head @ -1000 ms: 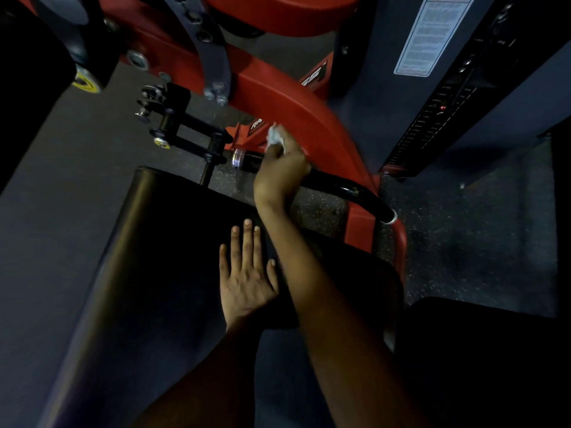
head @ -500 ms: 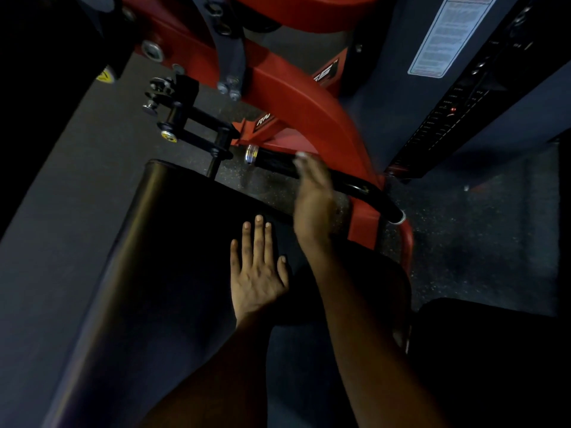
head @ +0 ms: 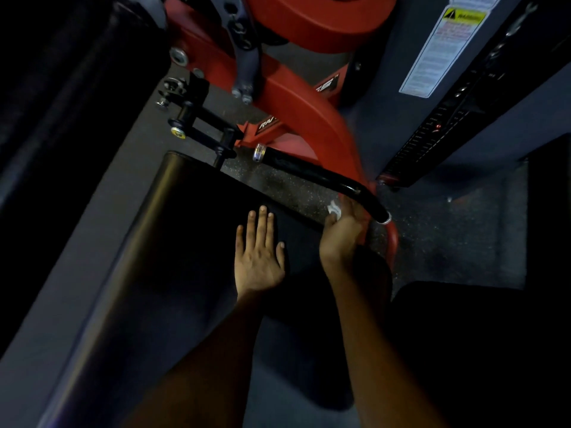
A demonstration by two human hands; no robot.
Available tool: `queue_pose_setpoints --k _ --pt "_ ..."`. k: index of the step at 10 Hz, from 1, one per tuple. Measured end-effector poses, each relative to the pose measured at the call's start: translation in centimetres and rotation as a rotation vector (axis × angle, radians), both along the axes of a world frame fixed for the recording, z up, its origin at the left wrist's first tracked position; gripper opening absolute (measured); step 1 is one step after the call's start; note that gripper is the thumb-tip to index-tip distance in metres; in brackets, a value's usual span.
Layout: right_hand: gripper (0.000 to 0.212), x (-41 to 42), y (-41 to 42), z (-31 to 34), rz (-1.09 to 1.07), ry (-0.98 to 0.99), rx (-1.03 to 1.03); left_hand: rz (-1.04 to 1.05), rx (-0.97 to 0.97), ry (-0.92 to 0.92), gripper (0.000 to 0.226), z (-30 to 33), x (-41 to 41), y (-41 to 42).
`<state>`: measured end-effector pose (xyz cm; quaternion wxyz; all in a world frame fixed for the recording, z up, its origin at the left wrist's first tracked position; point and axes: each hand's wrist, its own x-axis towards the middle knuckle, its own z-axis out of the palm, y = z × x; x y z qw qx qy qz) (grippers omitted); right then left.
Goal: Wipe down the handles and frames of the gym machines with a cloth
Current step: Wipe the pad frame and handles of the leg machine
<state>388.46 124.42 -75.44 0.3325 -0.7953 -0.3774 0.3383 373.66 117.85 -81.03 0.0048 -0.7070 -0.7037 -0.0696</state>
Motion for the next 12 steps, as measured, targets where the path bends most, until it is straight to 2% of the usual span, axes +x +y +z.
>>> queue_pose_setpoints --k 1,2,3,5,6,9,11,12 --pt "0.033 0.0 -1.4 2.1 -0.076 0.053 -0.033 0.028 -0.173 -0.153 0.061 3.5 0.1 0.8" --pt "0.03 -0.2 -4.3 7.6 -0.097 0.014 -0.145 0.061 -0.318 -0.331 0.051 8.7 0.1 -0.2" --pt "0.027 -0.6 -5.6 9.7 -0.008 -0.078 -0.191 0.042 -0.355 -0.311 0.043 11.8 0.5 -0.9" --pt "0.02 -1.7 -11.9 16.8 0.135 -0.124 -0.171 0.066 -0.433 -0.25 0.036 20.4 0.6 -7.8" --pt "0.023 -1.4 -15.7 19.7 0.335 -0.218 -0.193 0.097 -0.443 -0.199 0.032 24.0 0.1 -12.0" --pt "0.016 -2.5 -22.1 24.3 0.524 -0.197 -0.106 0.202 -0.39 -0.18 0.036 28.6 -1.8 -20.1" --pt "0.019 -2.7 -27.2 25.7 0.58 -0.148 -0.057 0.201 -0.368 -0.155 0.036 28.5 -4.2 -25.9" --pt "0.019 -3.2 -29.8 25.1 0.605 -0.196 -0.052 0.152 -0.392 -0.172 0.04 26.7 -7.3 -29.0"
